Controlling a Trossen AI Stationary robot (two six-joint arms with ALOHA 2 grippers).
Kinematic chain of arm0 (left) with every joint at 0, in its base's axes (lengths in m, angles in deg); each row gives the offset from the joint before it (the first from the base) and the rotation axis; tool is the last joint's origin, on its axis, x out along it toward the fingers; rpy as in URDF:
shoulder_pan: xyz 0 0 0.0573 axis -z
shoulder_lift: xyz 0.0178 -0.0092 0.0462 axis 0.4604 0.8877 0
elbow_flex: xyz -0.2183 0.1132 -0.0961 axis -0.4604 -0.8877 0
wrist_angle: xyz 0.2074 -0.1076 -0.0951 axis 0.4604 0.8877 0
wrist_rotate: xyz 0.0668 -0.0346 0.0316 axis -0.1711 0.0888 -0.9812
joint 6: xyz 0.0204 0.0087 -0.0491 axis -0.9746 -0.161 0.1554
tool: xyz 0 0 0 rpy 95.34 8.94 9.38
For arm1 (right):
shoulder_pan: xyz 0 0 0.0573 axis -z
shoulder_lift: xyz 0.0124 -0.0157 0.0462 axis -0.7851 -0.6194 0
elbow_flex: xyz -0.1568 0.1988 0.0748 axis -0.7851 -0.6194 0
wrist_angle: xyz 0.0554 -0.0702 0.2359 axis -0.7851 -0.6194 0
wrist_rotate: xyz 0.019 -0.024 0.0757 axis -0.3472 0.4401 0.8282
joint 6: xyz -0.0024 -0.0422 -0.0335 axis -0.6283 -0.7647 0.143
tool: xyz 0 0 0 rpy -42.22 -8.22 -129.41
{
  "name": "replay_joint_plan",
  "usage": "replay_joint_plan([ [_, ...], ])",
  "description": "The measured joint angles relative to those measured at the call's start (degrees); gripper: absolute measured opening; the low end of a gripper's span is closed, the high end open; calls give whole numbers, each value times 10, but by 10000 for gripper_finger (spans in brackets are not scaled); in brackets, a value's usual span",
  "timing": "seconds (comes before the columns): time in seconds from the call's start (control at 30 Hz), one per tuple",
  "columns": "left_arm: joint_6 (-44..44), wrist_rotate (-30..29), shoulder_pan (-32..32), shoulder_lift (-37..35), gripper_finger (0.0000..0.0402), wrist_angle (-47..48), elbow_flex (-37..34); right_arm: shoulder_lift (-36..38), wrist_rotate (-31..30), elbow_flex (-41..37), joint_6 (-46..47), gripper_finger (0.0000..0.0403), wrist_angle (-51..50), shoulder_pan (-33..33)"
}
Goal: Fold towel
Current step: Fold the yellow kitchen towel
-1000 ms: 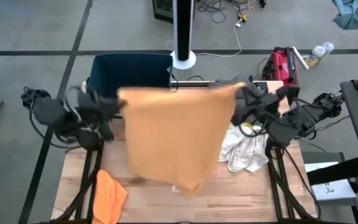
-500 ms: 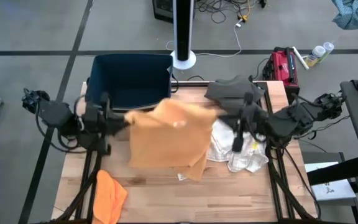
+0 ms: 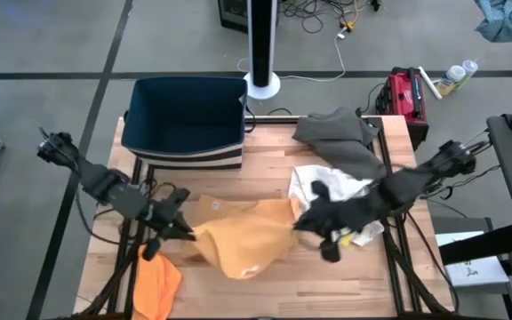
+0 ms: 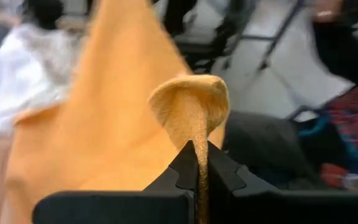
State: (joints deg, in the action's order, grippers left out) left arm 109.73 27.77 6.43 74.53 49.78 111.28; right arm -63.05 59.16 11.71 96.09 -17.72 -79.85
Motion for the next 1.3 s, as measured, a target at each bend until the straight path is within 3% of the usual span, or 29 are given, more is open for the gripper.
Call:
replay_joint_plan([
  [0.2, 54, -8, 0, 10, 0, -115, -140, -111, -4, -41, 30, 0, -5, 0],
  [0.33, 86, -62, -13, 28, 0, -167, -222, -194, -11, -52, 53, 0, -5, 9],
  [0.53, 125, -81, -86, 67, 0, -242, -307, -304, -19, -52, 46, 0, 4, 50],
  [0.7, 114, -86, -168, 112, 0, -296, -333, -351, -19, -52, 9, 0, -1, 105],
  [0.83, 107, -120, -255, 141, 0, -292, -314, -340, -54, -52, -26, 0, -36, 159],
  [0.93, 64, -123, -332, 147, 0, -256, -265, -298, -158, -49, -22, 0, -110, 208],
  [1.07, 36, -113, -403, 137, 0, -190, -169, -215, -294, -34, 71, 0, -210, 250],
  [1.3, -24, -22, -361, 118, 0, -149, -71, -58, -320, -41, 83, 0, -163, 207],
])
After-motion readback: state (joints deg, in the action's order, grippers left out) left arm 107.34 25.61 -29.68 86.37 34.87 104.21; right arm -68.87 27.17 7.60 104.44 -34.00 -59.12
